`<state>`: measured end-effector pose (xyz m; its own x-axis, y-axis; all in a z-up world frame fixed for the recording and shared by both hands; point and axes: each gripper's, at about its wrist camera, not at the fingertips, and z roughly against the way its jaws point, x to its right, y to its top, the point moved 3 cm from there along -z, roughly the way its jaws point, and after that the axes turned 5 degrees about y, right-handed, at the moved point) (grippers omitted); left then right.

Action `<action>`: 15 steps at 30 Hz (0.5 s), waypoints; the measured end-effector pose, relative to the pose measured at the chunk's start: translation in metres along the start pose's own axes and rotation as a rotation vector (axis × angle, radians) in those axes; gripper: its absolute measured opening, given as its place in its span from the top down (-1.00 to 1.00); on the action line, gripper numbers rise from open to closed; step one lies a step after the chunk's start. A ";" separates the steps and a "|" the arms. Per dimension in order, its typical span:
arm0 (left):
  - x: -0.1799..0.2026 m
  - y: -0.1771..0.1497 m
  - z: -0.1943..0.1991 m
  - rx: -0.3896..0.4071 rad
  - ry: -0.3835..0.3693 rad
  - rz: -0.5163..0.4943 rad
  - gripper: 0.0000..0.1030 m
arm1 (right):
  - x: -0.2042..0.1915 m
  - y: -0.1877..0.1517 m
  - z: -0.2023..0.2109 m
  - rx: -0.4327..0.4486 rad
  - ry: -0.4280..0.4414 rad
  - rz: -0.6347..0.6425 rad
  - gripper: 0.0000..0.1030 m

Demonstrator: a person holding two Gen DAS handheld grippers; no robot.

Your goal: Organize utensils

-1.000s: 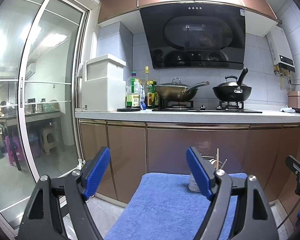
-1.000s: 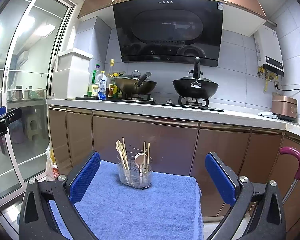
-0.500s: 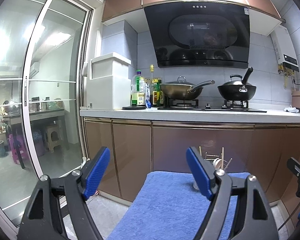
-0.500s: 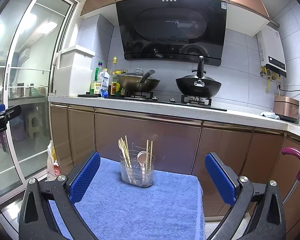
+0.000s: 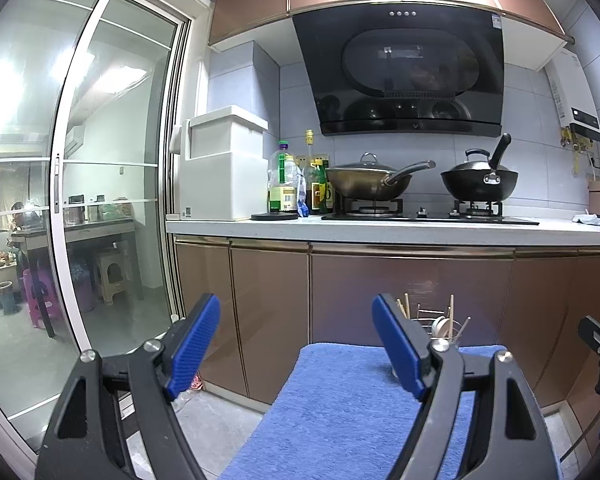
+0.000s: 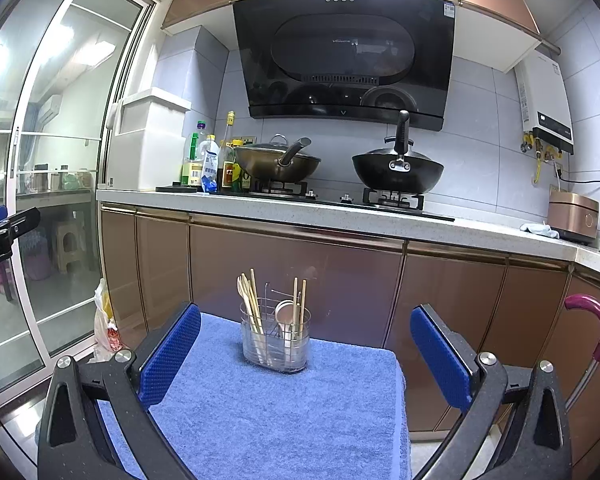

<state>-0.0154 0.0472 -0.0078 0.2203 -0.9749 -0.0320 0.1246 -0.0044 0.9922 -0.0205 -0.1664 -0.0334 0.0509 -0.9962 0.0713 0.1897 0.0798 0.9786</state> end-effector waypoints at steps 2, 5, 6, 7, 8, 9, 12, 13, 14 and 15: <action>0.000 0.000 0.000 -0.002 -0.001 0.000 -0.51 | 0.000 0.000 0.000 -0.001 -0.001 0.000 -0.99; 0.001 -0.001 0.000 -0.007 0.000 -0.002 -0.51 | 0.001 -0.001 -0.001 -0.003 -0.003 -0.002 -0.99; 0.001 -0.001 -0.001 -0.008 0.000 -0.002 -0.51 | 0.001 -0.002 0.000 -0.003 -0.004 -0.003 -0.99; 0.001 -0.001 -0.001 -0.010 0.000 -0.002 -0.51 | 0.002 -0.002 0.000 -0.004 -0.005 -0.004 -0.99; 0.001 -0.001 -0.001 -0.011 0.000 -0.002 -0.51 | 0.002 -0.002 0.000 -0.005 -0.006 -0.004 -0.99; 0.001 -0.001 -0.001 -0.013 0.000 -0.002 -0.51 | 0.003 -0.002 0.000 -0.006 -0.007 -0.004 -0.99; 0.000 -0.001 -0.002 -0.015 0.000 -0.003 -0.51 | 0.004 -0.002 0.000 -0.006 -0.008 -0.005 -0.99; 0.000 -0.001 -0.003 -0.017 0.001 -0.002 -0.51 | 0.004 -0.002 -0.001 -0.006 -0.009 -0.005 -0.99; 0.000 -0.001 -0.003 -0.019 0.001 -0.002 -0.51 | 0.005 -0.002 -0.001 -0.007 -0.010 -0.006 -0.99; 0.000 -0.001 -0.003 -0.021 0.001 -0.002 -0.51 | 0.005 -0.002 -0.001 -0.008 -0.010 -0.006 -0.99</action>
<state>-0.0126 0.0481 -0.0094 0.2208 -0.9747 -0.0338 0.1449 -0.0015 0.9894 -0.0195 -0.1716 -0.0352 0.0402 -0.9969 0.0677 0.1979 0.0744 0.9774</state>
